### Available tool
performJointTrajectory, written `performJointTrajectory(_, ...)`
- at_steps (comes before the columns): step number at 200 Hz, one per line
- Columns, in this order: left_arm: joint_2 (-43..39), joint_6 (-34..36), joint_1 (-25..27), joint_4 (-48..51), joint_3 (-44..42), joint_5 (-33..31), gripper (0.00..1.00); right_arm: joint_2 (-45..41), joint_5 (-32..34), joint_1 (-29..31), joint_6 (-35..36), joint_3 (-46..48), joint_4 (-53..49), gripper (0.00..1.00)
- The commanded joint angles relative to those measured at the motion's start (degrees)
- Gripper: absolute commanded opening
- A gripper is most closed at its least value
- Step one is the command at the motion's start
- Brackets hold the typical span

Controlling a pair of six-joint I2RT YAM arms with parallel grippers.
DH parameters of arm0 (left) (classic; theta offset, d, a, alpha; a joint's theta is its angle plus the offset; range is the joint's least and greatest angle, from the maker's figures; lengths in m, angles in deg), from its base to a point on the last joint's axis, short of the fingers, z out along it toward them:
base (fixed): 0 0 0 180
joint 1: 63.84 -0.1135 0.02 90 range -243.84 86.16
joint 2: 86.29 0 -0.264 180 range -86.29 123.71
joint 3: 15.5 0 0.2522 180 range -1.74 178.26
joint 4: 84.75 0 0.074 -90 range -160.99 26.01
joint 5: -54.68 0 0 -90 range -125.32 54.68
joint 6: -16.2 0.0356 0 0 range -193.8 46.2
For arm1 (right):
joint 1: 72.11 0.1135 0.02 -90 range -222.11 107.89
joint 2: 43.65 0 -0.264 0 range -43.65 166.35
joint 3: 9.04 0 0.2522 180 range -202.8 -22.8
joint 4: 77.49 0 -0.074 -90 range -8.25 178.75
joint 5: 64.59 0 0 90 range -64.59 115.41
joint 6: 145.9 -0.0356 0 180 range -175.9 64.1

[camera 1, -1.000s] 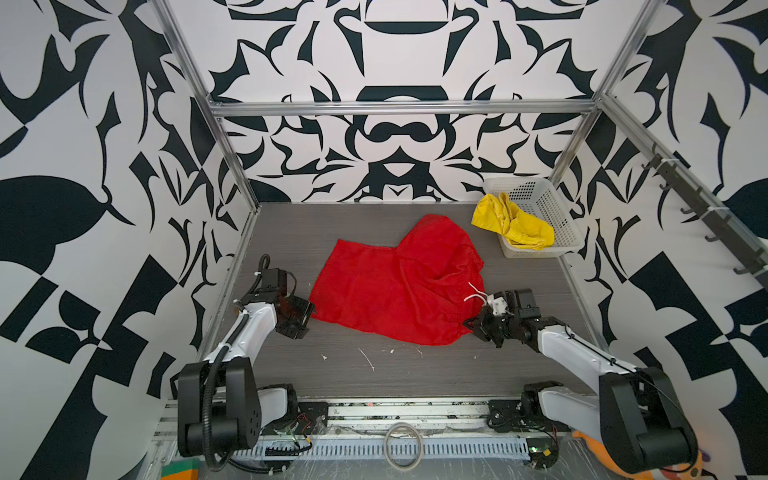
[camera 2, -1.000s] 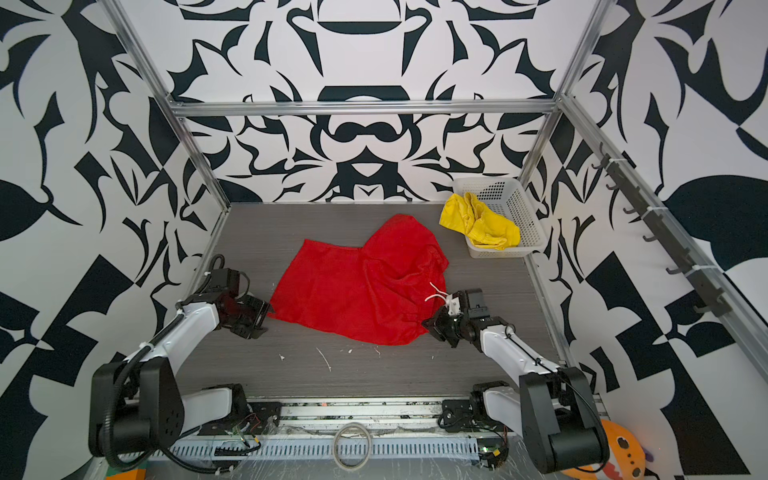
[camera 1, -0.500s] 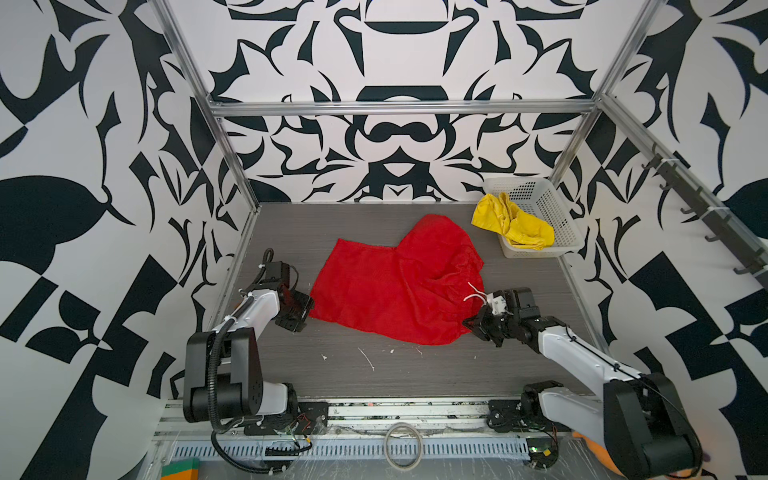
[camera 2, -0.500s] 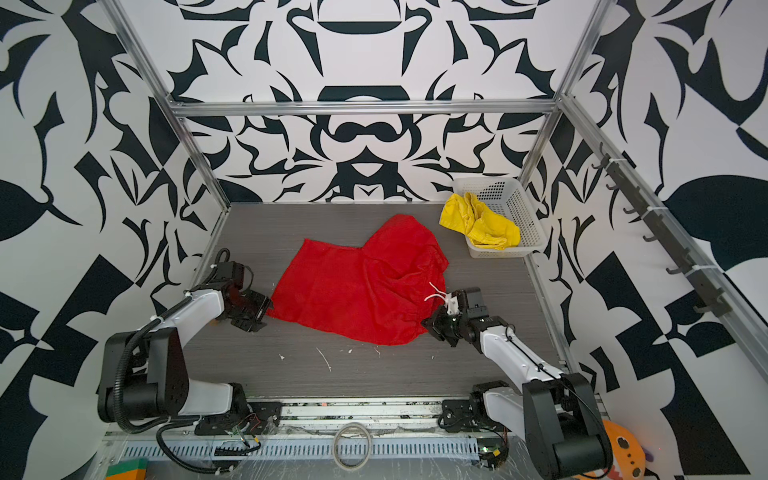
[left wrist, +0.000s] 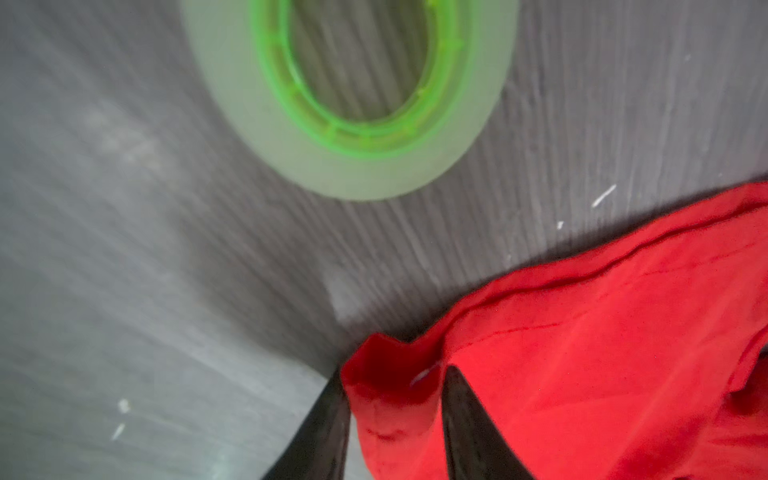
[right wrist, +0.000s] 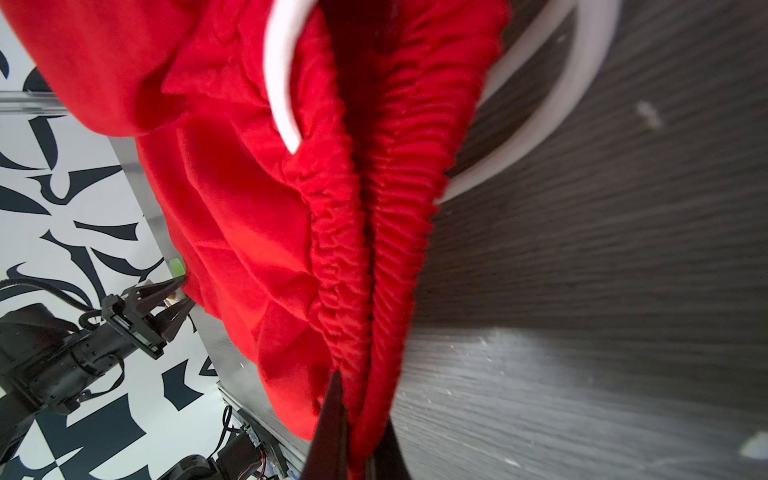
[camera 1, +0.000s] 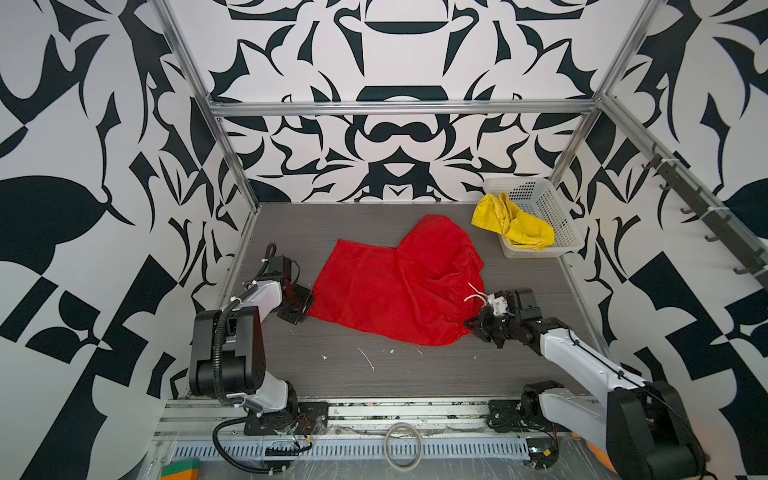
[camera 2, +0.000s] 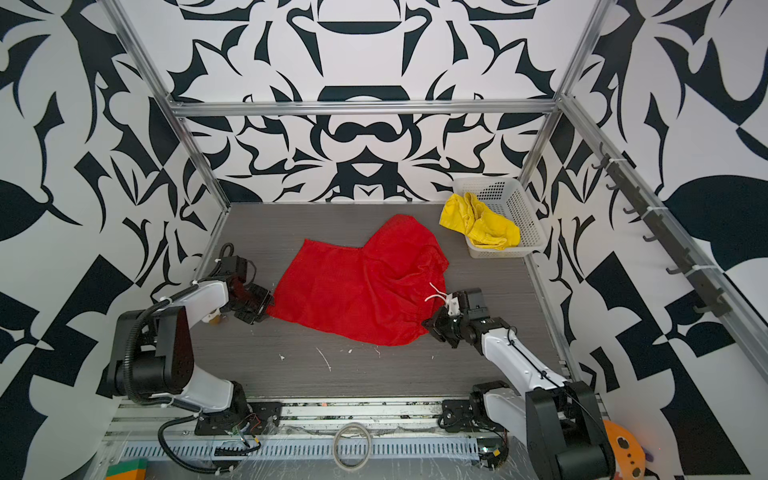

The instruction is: Fold and stack the shorts

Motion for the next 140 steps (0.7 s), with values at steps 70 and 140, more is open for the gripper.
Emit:
performJointTrajectory(70, -14.5, 2.7, -0.1, 9.1, 3.4, -4.0, 0.0, -4.9, 1.0, 0.4, 3.5, -13.1, -9.9, 0.0)
performJointTrajectory(140, -31.3, 16.5, -0.1, 25.6, 30.9, -16.8, 0.0, 2.1, -0.4, 0.3, 17.4, -55.5, -30.4, 0.0)
